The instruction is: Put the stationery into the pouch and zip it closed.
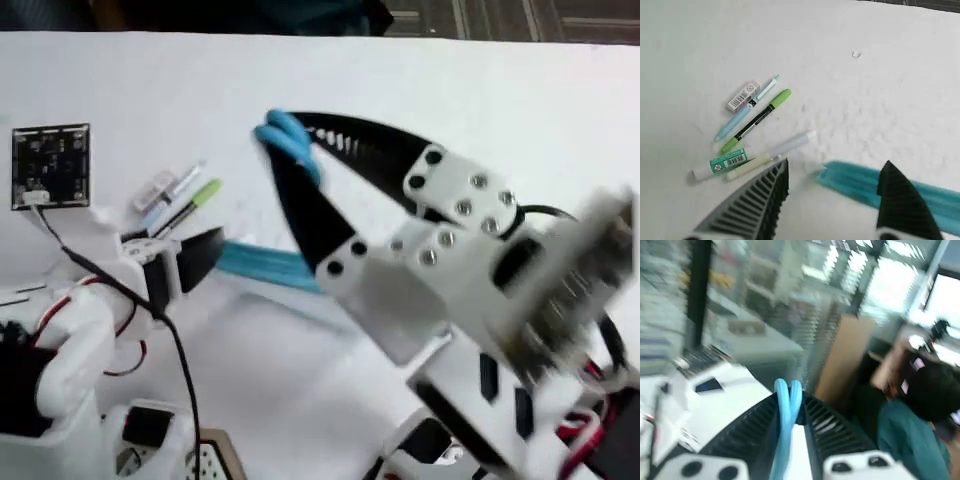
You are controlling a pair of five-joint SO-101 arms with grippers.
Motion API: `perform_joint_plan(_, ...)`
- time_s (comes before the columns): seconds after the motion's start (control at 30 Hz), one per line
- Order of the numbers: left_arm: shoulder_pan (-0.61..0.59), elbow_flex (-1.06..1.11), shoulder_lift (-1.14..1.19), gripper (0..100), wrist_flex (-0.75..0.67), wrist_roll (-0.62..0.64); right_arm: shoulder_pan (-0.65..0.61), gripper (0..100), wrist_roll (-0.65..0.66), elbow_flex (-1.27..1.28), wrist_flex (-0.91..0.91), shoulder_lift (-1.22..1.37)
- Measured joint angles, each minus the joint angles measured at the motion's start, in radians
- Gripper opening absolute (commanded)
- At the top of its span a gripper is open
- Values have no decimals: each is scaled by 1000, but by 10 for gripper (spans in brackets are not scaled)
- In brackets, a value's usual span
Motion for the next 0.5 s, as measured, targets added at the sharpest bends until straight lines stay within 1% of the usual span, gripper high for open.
perform_joint_plan(0.13, 0, 12, -9, 295, -2, 0, -38, 18, 0, 29, -75, 8)
perform_joint_plan(0.23, 0, 12, -2, 295, -2, 0, -44, 18, 0, 66, -107, 48)
perform_joint_plan(0.5, 0, 12, -3, 295, -2, 0, -115, 18, -2, 104, -123, 66)
